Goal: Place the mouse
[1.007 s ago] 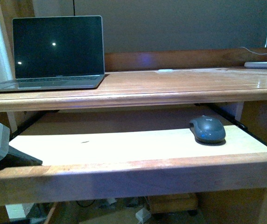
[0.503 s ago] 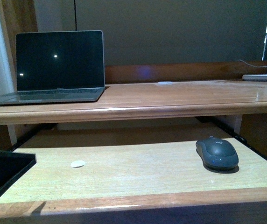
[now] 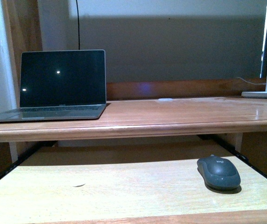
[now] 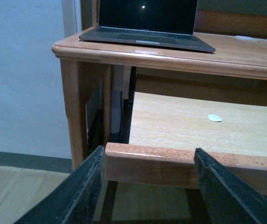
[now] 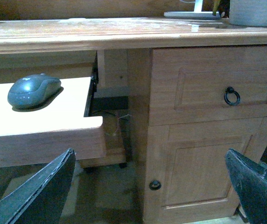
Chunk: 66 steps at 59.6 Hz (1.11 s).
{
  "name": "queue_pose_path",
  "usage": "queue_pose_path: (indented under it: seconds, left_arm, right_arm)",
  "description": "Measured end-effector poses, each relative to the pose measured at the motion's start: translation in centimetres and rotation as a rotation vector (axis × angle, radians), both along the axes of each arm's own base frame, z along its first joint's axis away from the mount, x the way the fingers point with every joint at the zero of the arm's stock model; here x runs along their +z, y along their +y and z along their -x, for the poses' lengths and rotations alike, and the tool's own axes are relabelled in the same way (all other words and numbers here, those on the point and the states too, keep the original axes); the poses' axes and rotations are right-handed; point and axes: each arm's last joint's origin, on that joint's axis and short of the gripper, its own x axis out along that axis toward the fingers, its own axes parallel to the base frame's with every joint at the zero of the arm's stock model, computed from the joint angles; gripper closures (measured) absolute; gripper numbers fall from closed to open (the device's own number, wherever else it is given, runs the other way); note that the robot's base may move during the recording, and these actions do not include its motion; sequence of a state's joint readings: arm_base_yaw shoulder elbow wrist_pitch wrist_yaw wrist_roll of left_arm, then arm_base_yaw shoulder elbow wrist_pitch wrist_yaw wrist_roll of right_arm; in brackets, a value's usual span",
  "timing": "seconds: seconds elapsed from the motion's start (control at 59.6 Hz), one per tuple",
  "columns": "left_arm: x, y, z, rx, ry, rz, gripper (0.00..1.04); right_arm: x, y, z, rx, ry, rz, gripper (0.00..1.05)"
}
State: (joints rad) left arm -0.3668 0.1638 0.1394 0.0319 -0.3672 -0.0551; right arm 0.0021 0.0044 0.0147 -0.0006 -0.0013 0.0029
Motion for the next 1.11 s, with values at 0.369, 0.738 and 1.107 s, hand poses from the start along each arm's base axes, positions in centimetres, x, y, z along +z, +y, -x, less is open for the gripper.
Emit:
queue_pose_path:
  seconds: [0.369,0.738,1.107]
  left_arm:
    - [-1.7,1.2,0.0,-0.014,0.003,-0.044,1.02]
    - [-3.2,2.6,0.0,-0.005,0.002,-0.048,1.02]
    - [-3.5,2.6,0.0,-0.005,0.006,-0.048,1.02]
  right_arm:
    - [0.0,0.0,0.0,-0.002,0.0,0.0,0.08]
    - [0.0,0.0,0.0,-0.001,0.0,0.0,0.08]
    - [0.0,0.0,0.0,-0.001,0.0,0.0,0.08]
